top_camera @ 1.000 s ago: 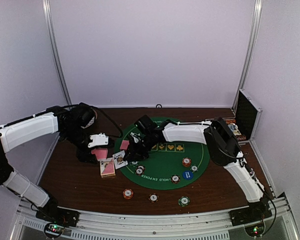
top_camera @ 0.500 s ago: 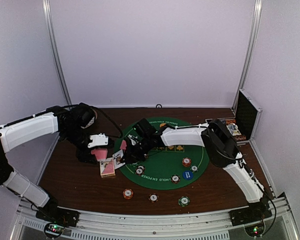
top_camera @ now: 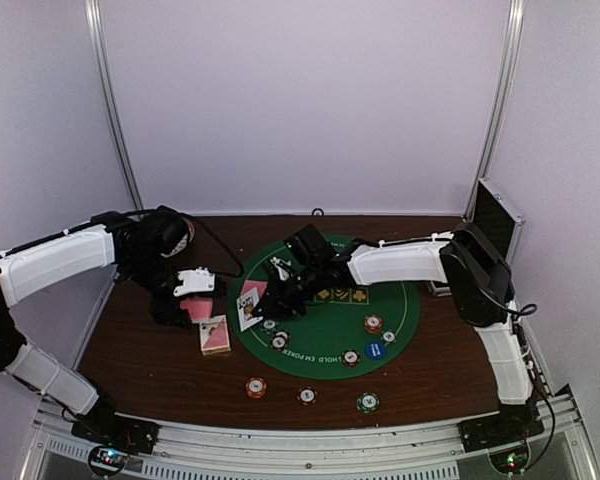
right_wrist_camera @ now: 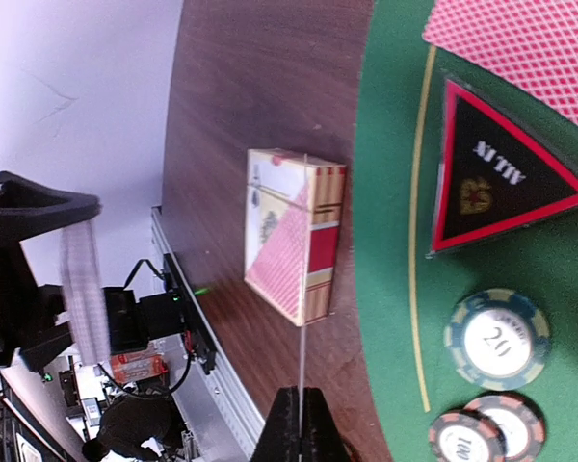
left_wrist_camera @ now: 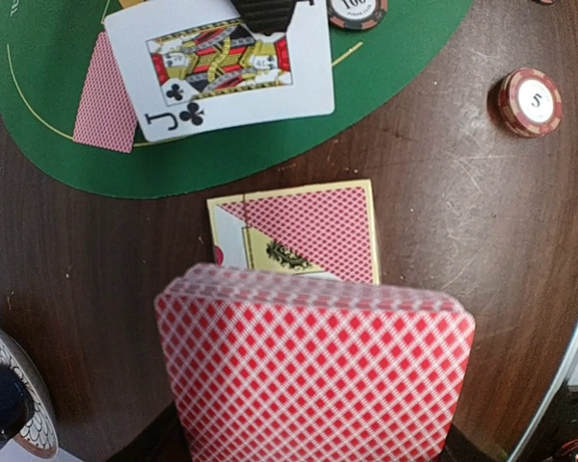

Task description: Distribute texas hold em gaming equipment

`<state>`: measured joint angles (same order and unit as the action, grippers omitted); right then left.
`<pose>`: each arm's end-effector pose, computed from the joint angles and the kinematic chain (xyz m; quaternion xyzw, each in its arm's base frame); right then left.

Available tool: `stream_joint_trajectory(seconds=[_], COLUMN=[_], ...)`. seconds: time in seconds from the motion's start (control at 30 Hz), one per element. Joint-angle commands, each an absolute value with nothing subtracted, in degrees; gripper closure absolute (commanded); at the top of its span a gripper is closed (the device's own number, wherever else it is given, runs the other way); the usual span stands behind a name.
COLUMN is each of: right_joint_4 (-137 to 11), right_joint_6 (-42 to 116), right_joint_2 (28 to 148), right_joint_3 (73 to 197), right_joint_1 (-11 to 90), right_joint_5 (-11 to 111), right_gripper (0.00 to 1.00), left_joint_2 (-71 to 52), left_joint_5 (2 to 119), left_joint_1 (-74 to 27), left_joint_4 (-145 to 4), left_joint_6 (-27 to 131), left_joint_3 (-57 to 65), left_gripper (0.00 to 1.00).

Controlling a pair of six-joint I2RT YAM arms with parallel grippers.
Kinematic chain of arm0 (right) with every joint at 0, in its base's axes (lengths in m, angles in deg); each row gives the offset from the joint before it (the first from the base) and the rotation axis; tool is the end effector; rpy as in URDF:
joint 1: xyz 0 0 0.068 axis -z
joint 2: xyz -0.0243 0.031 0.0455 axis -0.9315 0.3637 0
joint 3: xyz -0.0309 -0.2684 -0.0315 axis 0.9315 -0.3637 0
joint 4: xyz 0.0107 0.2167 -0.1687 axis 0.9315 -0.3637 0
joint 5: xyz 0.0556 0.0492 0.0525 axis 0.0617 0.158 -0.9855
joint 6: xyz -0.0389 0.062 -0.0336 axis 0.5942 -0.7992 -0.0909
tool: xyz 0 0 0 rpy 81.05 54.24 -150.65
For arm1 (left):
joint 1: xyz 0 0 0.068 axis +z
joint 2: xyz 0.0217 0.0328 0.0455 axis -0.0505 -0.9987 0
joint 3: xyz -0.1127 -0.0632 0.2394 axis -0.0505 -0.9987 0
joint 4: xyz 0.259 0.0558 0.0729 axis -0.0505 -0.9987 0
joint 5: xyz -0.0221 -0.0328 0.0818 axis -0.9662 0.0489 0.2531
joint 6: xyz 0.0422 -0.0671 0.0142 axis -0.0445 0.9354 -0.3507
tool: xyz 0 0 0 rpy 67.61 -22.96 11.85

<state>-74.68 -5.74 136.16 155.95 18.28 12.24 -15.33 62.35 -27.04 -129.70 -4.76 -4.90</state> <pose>0.2959 0.4354 0.1410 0.1542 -0.8516 -0.4989 0.0458 0.2398 -0.1470 0.2152 0.6082 0.7805 -0.0372 0.1400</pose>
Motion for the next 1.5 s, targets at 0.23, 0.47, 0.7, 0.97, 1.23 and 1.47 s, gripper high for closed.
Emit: stream_joint_trajectory(seconds=[0.23, 0.47, 0.7, 0.97, 1.23, 1.47], right_joint_4=[-68.66, -70.45, -67.36, -63.29, -50.50, -44.38], right_joint_6=[-12.24, -15.52, -14.18, -12.48, -18.51, -23.24], right_joint_2=[144.07, 154.22, 146.85, 134.86, 125.14, 124.25], right_joint_3=[167.39, 181.15, 170.51, 156.52, 142.96, 141.39], right_joint_1=[9.61, 6.13, 8.07, 10.48, 12.13, 12.42], right_joint_5=[7.41, 6.15, 8.93, 11.34, 13.62, 14.93], right_gripper=[1.00, 0.72, 0.61, 0.51, 0.34, 0.31], left_joint_2=[-11.25, -9.94, -9.89, -10.53, -12.52, -15.49], left_joint_5=[63.05, 62.86, 62.36, 61.60, 59.97, 58.75], left_joint_1=[-26.70, -26.72, -26.72, -26.72, -26.89, -27.63], left_joint_4=[-132.69, -133.75, -133.82, -133.82, -133.20, -132.97], left_joint_6=[-4.35, -4.40, -4.14, -3.87, -2.68, -1.01], left_joint_3=[-2.71, -2.93, -3.19, -2.67, -0.82, 2.37], left_gripper=[0.63, 0.63, 0.64, 0.64, 0.64, 0.66])
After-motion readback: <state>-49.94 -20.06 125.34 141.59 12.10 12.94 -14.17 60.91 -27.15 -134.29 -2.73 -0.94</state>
